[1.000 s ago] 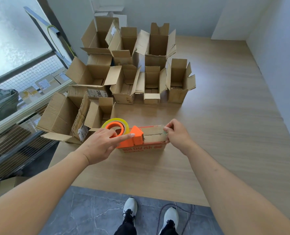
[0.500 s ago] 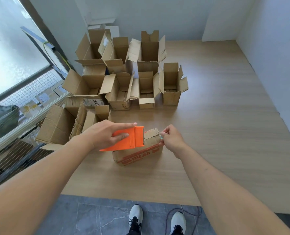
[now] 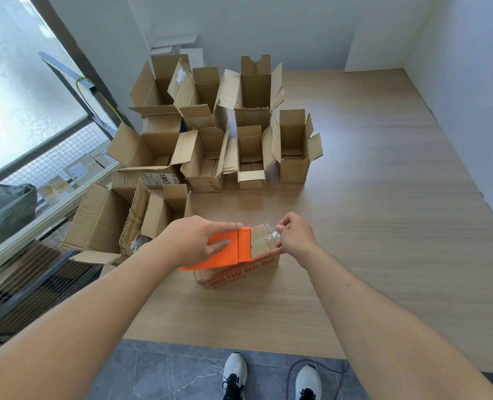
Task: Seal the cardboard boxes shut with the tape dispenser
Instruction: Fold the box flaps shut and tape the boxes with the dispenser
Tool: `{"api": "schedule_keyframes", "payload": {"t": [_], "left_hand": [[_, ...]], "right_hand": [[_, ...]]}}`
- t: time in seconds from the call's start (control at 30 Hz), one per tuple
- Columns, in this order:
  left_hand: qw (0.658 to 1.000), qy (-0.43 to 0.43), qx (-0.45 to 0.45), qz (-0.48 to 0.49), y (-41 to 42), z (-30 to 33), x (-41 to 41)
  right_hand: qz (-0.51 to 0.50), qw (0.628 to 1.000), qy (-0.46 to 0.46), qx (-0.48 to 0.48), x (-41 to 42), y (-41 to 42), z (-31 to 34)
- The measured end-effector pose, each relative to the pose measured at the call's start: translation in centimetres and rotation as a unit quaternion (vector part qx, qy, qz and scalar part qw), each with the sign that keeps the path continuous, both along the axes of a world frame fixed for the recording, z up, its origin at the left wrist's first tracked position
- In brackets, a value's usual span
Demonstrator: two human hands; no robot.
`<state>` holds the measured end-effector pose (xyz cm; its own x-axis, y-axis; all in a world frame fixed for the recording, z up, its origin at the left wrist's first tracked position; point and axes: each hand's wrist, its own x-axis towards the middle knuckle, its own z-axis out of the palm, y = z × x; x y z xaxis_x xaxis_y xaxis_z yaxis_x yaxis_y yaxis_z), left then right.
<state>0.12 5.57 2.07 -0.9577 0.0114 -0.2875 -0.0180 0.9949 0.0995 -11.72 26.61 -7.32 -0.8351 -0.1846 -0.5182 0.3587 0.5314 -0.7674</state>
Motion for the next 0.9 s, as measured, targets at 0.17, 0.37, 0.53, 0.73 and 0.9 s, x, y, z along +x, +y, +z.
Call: {"api": "schedule_keyframes", "payload": {"t": [0.17,0.37,0.53,0.73,0.9], "left_hand": [[1.0,0.001,0.009,0.021,0.3,-0.2,0.2],[0.999,0.005,0.033,0.043,0.1,-0.4,0.6],[0.998,-0.005,0.045,0.047,0.6,-0.5,0.6],[0.998,-0.005,0.038,0.044,1.2,0.0,1.1],[0.998,0.006,0.028,0.047,1.5,0.0,1.5]], "right_hand": [[-0.02,0.998,-0.048,-0.037,-0.6,-0.2,-0.4],[-0.028,0.99,-0.085,-0.11,-0.5,0.6,-0.7],[-0.053,0.985,-0.106,-0.126,0.0,0.8,-1.0],[-0.045,0.981,-0.146,-0.117,-0.5,0.7,-1.5],[0.0,0.999,-0.035,0.019,-0.2,1.1,-2.6]]}}
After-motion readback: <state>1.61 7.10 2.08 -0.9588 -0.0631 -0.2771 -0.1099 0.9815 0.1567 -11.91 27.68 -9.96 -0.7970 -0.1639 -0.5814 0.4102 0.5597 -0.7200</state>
